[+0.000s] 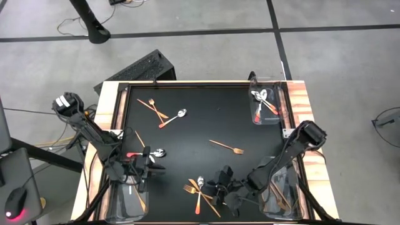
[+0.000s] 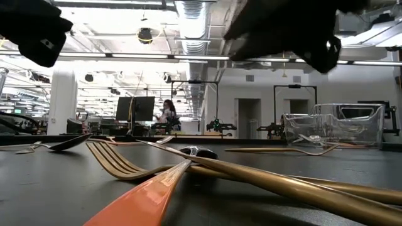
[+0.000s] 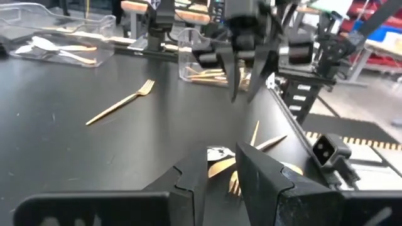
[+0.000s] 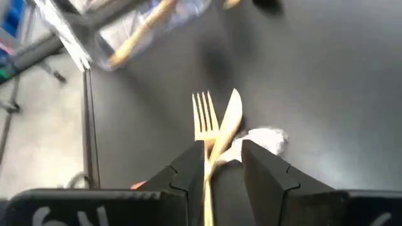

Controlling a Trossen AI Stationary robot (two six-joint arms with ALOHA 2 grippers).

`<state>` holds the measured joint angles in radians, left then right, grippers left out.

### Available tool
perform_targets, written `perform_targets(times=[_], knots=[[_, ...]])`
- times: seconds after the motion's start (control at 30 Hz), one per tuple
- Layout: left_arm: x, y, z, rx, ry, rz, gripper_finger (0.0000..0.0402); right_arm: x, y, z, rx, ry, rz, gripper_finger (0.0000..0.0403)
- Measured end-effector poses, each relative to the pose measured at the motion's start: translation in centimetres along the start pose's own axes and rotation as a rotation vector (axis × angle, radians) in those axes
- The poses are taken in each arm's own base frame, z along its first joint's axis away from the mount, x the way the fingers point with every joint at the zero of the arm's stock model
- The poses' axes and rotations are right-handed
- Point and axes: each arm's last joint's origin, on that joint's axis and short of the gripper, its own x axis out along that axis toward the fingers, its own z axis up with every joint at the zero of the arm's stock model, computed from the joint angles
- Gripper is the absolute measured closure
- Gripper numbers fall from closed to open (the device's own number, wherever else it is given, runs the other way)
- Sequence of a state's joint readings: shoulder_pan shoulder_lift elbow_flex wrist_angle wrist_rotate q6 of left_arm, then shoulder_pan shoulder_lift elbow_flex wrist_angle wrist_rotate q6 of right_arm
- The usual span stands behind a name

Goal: Sort silverware by color (type)
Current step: Put the gold table knife into the bottom left transparent bin

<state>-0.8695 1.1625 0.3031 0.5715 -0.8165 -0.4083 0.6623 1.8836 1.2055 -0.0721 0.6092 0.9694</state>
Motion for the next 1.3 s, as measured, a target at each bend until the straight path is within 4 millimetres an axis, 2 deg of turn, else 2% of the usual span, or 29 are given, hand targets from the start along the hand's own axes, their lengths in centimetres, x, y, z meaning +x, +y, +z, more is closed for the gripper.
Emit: perform_targets(times=[0.1,0.2,0.37,0.5,0.63,0.9,1.07,1.3], knots=[[0.0,-0.1,-0.1,-0.014,-0.002,-0.001,0.0331,1.2,0.8,-0.3,0.006,0.042,0.002,0.0275],[0.1,-0.1,-0.1,-0.027,-0.008,0.007,0.0331,2.3,1.1,-1.6,-0.047,0.111,-0.051,0.0275],[0.1,0.0,-0.1,-0.031,-0.019,0.036,0.0331,3.6,2.0,-1.7,-0.058,0.144,-0.058,0.0275],[0.1,0.1,-0.1,-0.027,-0.026,0.068,0.0331,5.0,1.8,-2.5,-0.082,0.204,-0.076,0.0275],[0.1,0.2,-0.1,-0.036,-0.032,0.081,0.0331,5.5,2.1,-2.6,-0.093,0.23,-0.063,0.0275],[0.1,0.2,-0.1,-0.034,-0.031,0.084,0.0331,6.1,1.3,-3.2,-0.135,0.31,-0.085,0.0279],[0.1,0.2,-0.2,-0.032,-0.029,0.085,0.0331,6.3,0.5,-2.9,-0.132,0.34,-0.142,0.0302],[0.1,0.2,-0.2,-0.042,-0.025,0.087,0.0331,6.2,0.1,-2.4,-0.138,0.348,-0.171,0.0378]])
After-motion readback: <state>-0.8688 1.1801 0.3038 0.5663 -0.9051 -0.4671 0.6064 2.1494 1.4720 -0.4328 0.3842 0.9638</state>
